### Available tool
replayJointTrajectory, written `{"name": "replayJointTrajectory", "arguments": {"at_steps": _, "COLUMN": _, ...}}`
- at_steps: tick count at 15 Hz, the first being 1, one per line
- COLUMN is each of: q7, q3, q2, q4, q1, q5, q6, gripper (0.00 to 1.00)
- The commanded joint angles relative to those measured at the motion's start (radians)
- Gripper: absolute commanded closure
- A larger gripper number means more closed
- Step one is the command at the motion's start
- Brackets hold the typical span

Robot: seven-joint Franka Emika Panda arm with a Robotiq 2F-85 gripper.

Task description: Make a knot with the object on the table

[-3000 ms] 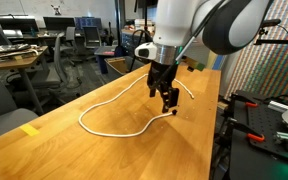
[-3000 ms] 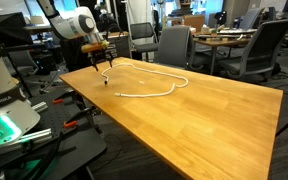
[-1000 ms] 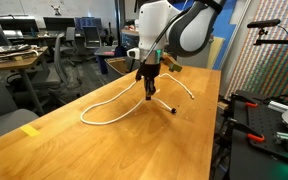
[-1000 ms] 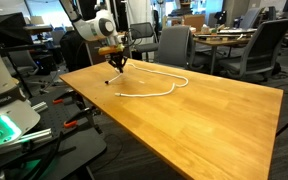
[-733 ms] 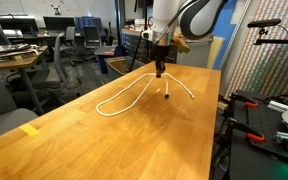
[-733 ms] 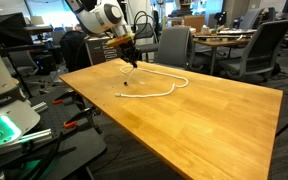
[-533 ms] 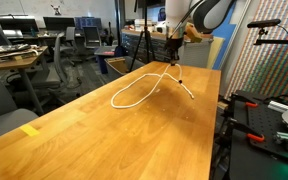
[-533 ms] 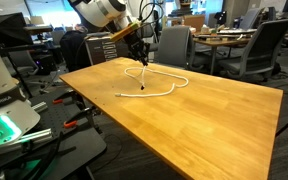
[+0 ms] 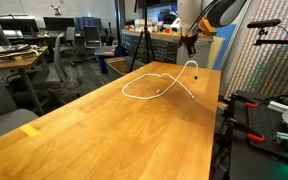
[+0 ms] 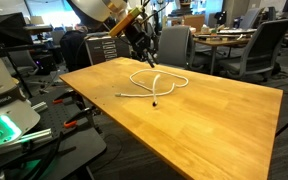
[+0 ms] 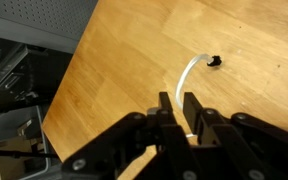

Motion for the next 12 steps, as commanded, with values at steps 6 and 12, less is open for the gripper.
{"name": "replayJointTrajectory", "arguments": {"at_steps": 6, "q7": 0.083, "q3": 0.214, "q2": 0.119, "q4": -0.082, "q1": 0.037, "q5": 0.600, "q6": -0.076, "gripper": 0.08}}
{"name": "replayJointTrajectory", "arguments": {"at_steps": 12, "q7": 0.093, "q3": 0.211, "q2": 0.076, "q4": -0.112, "q1": 0.027, "q5": 0.745, "q6": 0.005, "gripper": 0.00}}
